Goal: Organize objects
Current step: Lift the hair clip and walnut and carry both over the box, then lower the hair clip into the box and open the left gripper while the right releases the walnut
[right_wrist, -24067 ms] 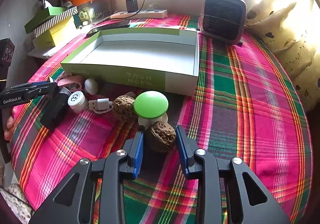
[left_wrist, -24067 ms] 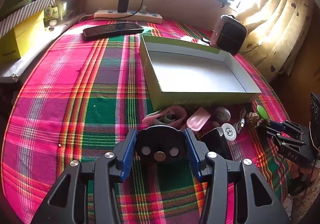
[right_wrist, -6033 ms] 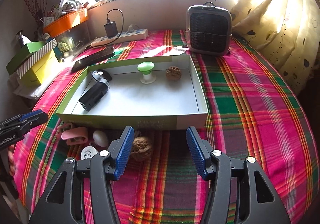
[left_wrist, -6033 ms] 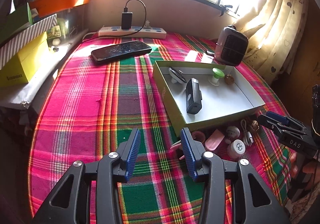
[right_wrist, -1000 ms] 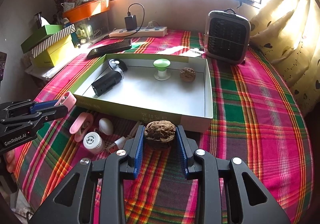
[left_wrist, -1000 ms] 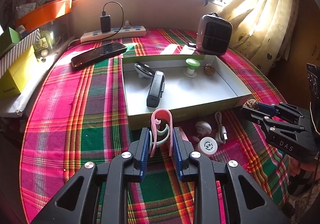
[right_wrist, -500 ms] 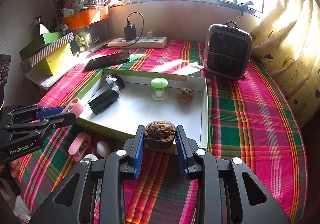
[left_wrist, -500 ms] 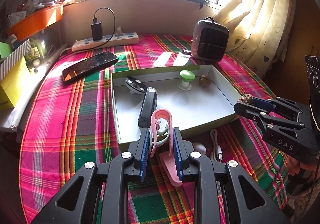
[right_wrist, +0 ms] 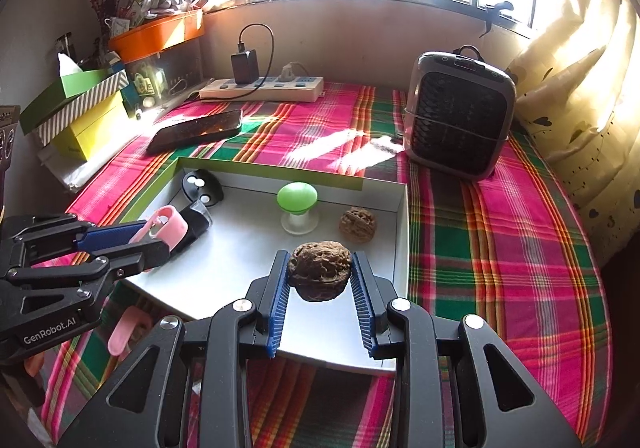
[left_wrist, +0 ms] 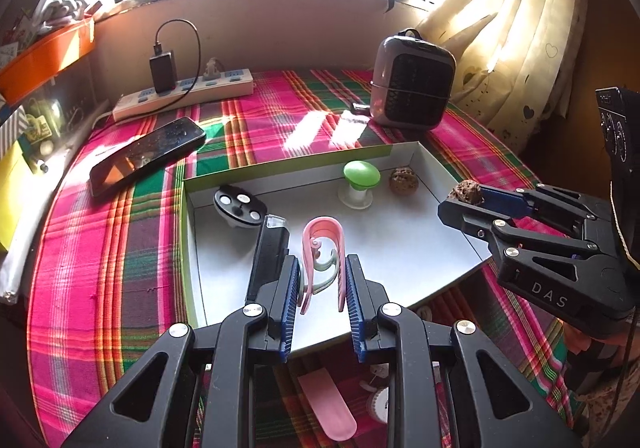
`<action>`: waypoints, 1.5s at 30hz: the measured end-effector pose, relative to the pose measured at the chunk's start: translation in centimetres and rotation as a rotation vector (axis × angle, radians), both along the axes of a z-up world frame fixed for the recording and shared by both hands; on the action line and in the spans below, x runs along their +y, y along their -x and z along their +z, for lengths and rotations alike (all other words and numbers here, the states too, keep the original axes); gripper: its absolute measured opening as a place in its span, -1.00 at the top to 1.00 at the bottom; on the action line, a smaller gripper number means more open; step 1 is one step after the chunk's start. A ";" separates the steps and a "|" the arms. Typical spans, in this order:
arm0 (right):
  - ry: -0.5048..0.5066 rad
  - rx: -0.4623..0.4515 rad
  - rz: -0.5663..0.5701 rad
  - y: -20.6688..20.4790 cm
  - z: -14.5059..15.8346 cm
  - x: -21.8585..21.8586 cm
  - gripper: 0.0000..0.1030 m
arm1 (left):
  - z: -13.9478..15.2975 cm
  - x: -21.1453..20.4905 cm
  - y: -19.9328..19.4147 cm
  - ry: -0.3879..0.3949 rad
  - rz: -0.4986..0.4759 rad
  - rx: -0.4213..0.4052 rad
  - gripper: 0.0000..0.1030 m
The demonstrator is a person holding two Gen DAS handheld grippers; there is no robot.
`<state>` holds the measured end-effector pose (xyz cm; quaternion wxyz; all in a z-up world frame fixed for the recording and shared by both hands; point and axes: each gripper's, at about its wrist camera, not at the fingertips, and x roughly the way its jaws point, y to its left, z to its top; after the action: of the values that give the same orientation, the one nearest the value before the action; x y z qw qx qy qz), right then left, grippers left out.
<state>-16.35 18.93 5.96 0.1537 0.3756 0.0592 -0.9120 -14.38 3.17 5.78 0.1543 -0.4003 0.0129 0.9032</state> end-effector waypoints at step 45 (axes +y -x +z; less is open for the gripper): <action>-0.168 -0.024 0.009 3.8 -3.9 -1.7 0.38 | -3.8 1.4 4.5 0.094 0.020 -0.070 0.58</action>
<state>-20.12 17.24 2.09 0.1263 0.3980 0.1354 -0.8985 -18.85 4.56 2.02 0.1268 -0.4385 0.0459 0.8885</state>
